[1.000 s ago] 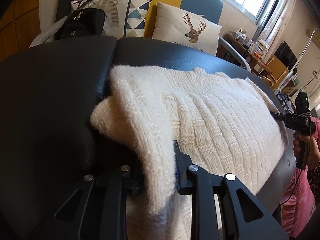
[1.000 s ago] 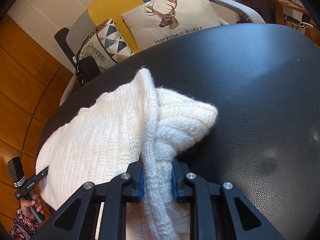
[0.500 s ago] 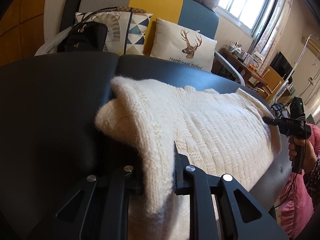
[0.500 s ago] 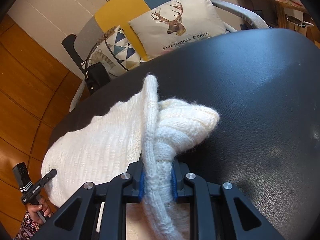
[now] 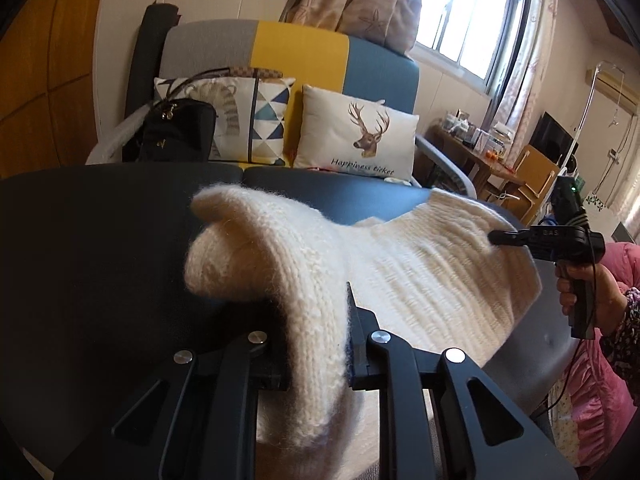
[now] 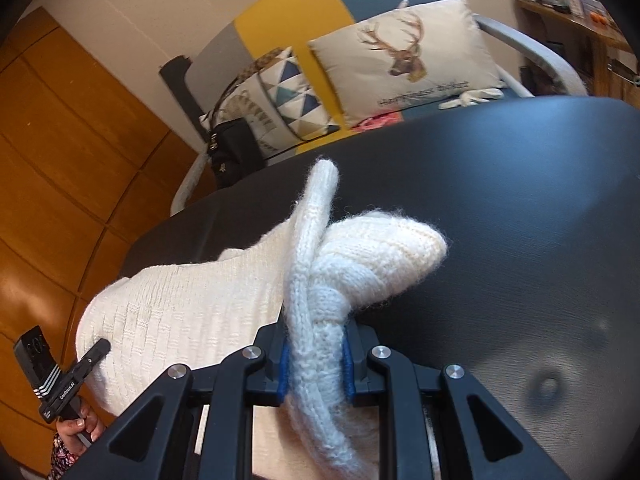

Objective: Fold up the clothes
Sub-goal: 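Lift the held sweater end and fold it over the sweater with the right gripper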

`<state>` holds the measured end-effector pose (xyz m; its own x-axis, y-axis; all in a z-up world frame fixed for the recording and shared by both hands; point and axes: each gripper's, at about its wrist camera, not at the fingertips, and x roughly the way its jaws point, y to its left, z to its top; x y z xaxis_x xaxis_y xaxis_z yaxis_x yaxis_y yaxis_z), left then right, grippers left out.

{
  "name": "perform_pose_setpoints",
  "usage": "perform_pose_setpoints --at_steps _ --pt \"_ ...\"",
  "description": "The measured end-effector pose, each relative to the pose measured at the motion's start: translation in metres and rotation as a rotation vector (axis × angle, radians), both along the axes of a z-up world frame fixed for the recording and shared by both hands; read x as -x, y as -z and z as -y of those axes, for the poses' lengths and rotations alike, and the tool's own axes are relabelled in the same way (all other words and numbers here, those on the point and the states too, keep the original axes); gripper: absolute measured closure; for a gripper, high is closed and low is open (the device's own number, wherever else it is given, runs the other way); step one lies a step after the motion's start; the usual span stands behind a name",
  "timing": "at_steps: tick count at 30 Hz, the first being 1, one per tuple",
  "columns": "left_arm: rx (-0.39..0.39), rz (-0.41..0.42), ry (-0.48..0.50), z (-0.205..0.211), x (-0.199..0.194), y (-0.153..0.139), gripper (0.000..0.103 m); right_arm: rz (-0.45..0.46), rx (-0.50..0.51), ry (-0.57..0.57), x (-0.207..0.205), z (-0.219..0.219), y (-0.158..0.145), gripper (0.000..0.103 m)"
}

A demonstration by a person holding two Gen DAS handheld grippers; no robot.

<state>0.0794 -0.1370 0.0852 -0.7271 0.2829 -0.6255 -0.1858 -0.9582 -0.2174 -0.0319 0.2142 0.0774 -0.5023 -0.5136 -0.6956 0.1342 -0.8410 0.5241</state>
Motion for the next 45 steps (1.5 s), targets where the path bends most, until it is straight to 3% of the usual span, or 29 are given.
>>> perform_pose_setpoints --at_steps 10,23,34,38,45 --pt "-0.021 -0.055 -0.108 0.049 -0.031 -0.013 0.085 -0.01 0.017 -0.122 0.018 0.077 -0.012 0.084" --pt "0.023 -0.137 -0.362 0.111 -0.079 -0.024 0.085 -0.043 0.019 -0.393 0.061 0.257 -0.039 0.085" --pt "-0.072 -0.09 -0.624 0.176 -0.122 0.02 0.085 -0.064 -0.059 -0.556 0.095 0.402 -0.034 0.085" --pt "-0.12 -0.057 -0.687 0.191 -0.132 0.044 0.085 -0.049 -0.089 -0.558 0.111 0.422 -0.018 0.085" --pt "-0.128 0.003 -0.731 0.199 -0.131 0.07 0.084 -0.006 -0.136 -0.507 0.14 0.431 0.016 0.085"
